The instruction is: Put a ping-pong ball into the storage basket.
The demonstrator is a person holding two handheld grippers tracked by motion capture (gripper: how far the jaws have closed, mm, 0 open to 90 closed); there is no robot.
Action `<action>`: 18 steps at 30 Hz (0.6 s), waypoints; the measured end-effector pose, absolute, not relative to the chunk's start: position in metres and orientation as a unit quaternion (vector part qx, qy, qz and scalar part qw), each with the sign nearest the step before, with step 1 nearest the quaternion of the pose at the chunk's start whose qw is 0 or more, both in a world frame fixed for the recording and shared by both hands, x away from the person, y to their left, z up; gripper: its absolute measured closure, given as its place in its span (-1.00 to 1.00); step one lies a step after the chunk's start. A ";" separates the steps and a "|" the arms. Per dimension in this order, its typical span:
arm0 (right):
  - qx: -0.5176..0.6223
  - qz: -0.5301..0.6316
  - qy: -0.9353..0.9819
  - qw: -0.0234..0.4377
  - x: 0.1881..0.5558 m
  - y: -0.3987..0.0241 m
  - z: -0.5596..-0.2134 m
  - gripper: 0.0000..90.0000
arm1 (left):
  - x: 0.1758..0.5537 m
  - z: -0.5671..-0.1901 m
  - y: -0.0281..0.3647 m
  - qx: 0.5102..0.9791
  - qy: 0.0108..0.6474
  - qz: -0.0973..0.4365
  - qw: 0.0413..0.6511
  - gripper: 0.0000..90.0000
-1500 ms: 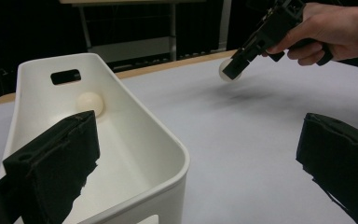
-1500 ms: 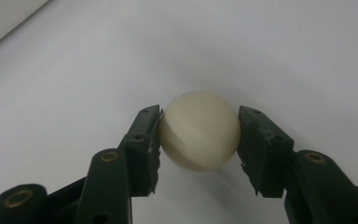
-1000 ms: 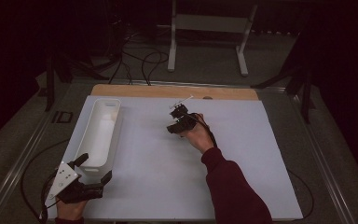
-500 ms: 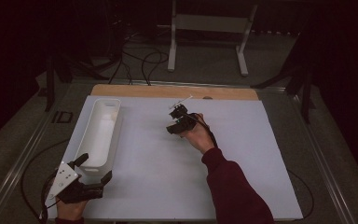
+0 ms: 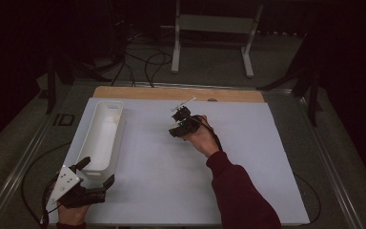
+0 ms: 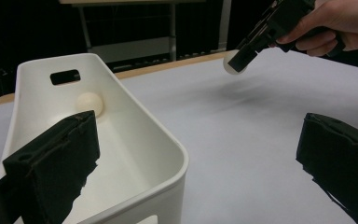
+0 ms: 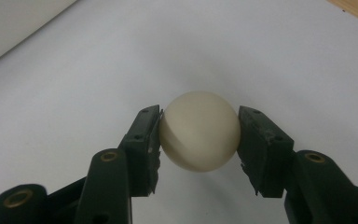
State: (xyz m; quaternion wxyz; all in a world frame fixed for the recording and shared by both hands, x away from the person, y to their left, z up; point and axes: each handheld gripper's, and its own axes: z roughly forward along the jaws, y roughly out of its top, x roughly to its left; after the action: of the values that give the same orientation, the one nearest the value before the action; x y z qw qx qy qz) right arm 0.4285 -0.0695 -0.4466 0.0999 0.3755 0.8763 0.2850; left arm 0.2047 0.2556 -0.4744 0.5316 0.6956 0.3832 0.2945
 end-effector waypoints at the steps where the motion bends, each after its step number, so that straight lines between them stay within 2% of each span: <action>1: 0.375 0.286 0.876 0.100 0.428 -0.069 -0.446 0.12 | 0.205 -0.474 0.256 0.696 0.383 0.295 0.532 -1.00; 18: 0.366 0.291 0.878 0.100 0.425 -0.068 -0.440 0.12 | 0.205 -0.474 0.255 0.697 0.382 0.295 0.531 -1.00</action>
State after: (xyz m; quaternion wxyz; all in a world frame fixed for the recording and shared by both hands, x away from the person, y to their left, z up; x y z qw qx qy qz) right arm 0.4247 -0.0677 -0.4398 0.0998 0.3661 0.8781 0.2914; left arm 0.2047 0.2553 -0.4744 0.5309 0.6966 0.3822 0.2947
